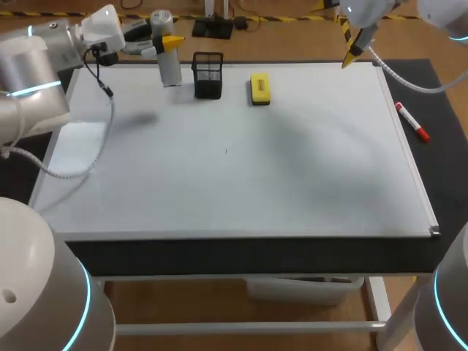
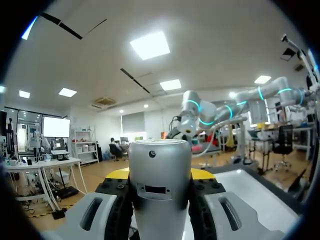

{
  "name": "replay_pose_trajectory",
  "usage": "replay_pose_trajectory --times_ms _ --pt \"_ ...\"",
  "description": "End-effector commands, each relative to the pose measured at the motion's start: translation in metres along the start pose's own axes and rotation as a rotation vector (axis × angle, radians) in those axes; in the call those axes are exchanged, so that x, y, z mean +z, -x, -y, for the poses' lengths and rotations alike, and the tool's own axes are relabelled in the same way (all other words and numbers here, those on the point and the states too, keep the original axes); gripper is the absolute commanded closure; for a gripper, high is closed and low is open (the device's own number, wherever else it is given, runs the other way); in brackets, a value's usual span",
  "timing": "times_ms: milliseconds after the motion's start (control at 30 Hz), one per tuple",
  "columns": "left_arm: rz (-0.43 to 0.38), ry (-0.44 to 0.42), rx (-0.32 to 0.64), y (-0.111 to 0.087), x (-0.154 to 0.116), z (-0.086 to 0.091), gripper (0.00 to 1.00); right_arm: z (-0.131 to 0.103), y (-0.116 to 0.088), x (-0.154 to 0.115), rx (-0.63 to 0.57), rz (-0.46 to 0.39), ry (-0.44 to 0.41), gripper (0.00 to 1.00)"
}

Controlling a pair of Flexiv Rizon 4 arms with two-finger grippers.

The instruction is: Pick up the inspection probe, press it on each red-marked spot on the whiteboard one by one, put down the probe, pick up the eraser, and wipe off all the red marks.

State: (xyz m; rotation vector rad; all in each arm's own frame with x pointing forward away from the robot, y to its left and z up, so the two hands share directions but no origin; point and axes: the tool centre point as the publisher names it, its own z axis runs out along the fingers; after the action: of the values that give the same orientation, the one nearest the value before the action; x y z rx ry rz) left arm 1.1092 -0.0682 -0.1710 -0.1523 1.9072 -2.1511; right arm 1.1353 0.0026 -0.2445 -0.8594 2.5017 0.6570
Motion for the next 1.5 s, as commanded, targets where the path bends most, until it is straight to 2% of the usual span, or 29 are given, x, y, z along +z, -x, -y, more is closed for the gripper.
replay_pose_trajectory --times_ms 33,300,533,833,1500 --pt "-0.137 0.0 -0.005 0.027 0.012 0.004 1.0 0.0 0.001 0.0 -0.002 -0.005 -0.003 0.0" --pt "-0.186 -0.017 -0.004 0.046 0.029 0.021 1.0 0.0 0.001 0.0 -0.002 -0.005 -0.003 0.0" --pt "-0.257 -0.051 -0.034 0.053 0.054 0.025 1.0 0.0 0.001 0.0 -0.002 -0.005 -0.003 0.0" --pt "-0.347 -0.052 -0.05 0.053 0.08 0.016 1.0 0.0 0.001 0.0 -0.002 -0.005 -0.003 0.0" --pt "-0.418 -0.042 -0.088 0.047 0.101 -0.014 1.0 0.0 0.001 0.0 -0.002 -0.005 -0.003 0.0"
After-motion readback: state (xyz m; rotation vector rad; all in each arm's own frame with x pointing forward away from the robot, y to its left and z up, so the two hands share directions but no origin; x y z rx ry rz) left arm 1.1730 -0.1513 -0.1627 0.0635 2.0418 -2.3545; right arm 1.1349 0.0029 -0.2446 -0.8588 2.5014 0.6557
